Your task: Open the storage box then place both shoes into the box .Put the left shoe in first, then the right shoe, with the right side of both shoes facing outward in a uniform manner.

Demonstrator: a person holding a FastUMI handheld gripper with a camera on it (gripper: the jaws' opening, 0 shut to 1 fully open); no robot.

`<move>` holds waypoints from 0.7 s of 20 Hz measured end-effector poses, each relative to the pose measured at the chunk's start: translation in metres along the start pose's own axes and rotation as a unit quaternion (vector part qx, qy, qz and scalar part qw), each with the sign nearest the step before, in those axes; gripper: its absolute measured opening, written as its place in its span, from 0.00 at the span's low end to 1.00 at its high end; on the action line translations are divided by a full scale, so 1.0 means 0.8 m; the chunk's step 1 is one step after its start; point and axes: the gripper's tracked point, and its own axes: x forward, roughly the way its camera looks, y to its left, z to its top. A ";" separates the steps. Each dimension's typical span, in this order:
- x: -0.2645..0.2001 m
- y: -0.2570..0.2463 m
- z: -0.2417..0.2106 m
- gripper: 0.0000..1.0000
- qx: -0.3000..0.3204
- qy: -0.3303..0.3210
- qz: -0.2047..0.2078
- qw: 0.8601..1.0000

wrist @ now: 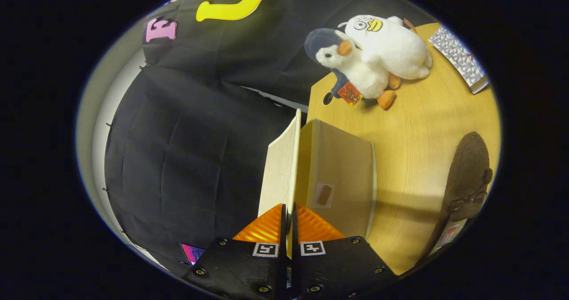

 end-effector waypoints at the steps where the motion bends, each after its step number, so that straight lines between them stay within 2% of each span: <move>1: -0.003 0.010 0.001 0.04 -0.007 -0.002 0.001 1.000; 7: 0.006 0.089 0.006 0.04 -0.067 0.000 -0.033 0.997; 14: 0.067 0.208 -0.002 0.05 -0.135 0.007 -0.055 0.989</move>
